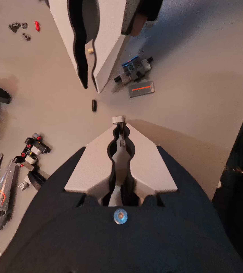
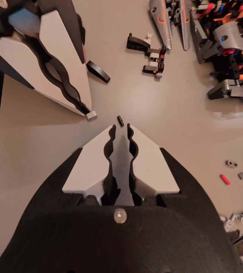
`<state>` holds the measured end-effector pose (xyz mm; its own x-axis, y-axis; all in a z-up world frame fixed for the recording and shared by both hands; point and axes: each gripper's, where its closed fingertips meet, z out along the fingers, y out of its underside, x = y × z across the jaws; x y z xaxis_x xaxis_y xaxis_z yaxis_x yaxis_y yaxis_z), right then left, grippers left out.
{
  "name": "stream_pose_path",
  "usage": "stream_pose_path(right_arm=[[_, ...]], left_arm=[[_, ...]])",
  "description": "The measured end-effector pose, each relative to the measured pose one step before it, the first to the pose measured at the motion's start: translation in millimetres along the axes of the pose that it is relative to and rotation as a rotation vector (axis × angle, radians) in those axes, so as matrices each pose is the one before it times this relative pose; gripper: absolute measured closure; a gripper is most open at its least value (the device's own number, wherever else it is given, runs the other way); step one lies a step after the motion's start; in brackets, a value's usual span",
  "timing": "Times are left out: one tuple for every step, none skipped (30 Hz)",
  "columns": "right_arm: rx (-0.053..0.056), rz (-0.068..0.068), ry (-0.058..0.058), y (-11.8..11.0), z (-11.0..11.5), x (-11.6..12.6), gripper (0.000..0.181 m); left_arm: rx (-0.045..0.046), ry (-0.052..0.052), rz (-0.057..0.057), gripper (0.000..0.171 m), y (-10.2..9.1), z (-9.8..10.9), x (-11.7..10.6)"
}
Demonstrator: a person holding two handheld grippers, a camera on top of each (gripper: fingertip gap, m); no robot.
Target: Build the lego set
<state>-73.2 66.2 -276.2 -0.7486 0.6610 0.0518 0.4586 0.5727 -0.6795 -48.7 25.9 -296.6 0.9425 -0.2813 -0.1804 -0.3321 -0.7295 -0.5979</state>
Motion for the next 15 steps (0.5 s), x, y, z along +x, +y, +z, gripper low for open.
stream_pose_path(right_arm=[[-0.0144, -0.0085, -0.0117, 0.85, 4.0, 0.79, 0.168], [-0.0086, -0.0097, -0.0119, 0.15, 3.66, 0.39, 0.167], [-0.0099, -0.0042, -0.0168, 0.52, 3.62, -0.43, 0.167], [-0.0166, -0.0025, -0.0157, 1.7, 3.65, -0.31, 0.167], [-0.0204, -0.0069, -0.0081, 2.43, 3.21, 0.1, 0.169], [-0.0029, -0.005, -0.0102, -0.5, 1.68, -0.78, 0.172], [-0.0035, 0.0023, -0.0112, -0.32, 1.05, -0.82, 0.173], [-0.0033, 0.0046, -0.0034, 0.07, 0.47, 0.53, 0.177], [0.0008, 0.0038, 0.0002, -0.06, 0.02, 0.68, 0.179], [0.0037, 0.0052, -0.003, -0.06, 0.03, 0.23, 0.179], [0.0042, 0.0063, -0.0047, 0.15, -0.05, 0.01, 0.179], [0.0037, 0.001, 0.0, 0.01, -0.17, 0.19, 0.18], [0.0061, -0.0023, 0.0041, -0.21, 0.04, 0.42, 0.18], [0.0069, 0.0009, 0.0031, -0.01, -0.04, 0.3, 0.18], [0.005, 0.0007, 0.0036, 0.27, -0.33, 0.23, 0.18]], left_arm=[[0.00607, 0.0164, -0.0011, 0.169, 1.84, -1.55, 1.38], [0.00482, 0.0005, 0.005, 0.169, 1.61, -1.35, -0.66], [0.00274, -0.0121, 0.0063, 0.166, 1.04, -0.92, -2.2], [0.00375, 0.0016, 0.0089, 0.166, 0.39, -0.33, 0.18], [0.00455, -0.0036, 0.0068, 0.165, -0.04, -0.11, -0.62], [0.00477, -0.007, -0.0013, 0.162, -0.33, 0.01, -1.71], [0.00665, 0.0082, -0.0004, 0.161, -0.53, 0.22, 0.38], [0.00773, 0.0064, 0.0021, 0.159, -0.65, 0.17, 0.3], [0.0044, -0.0094, 0.0047, 0.154, -0.6, -0.07, -1.82], [0.00253, -0.0016, 0.0135, 0.154, -0.28, 0.11, -0.17], [0.00106, 0.0011, 0.0089, 0.154, -0.59, 0.39, 0.2], [-0.00132, -0.004, -0.0015, 0.154, -0.7, 0.76, -0.86], [-0.00136, 0.0023, -0.0059, 0.155, -0.9, 1.15, 0.0], [0.00067, 0.0037, -0.0014, 0.156, -1.17, 1.12, 0.45], [0.00118, 0.0008, 0.0017, 0.157, -1.13, 1.2, 0.3]])
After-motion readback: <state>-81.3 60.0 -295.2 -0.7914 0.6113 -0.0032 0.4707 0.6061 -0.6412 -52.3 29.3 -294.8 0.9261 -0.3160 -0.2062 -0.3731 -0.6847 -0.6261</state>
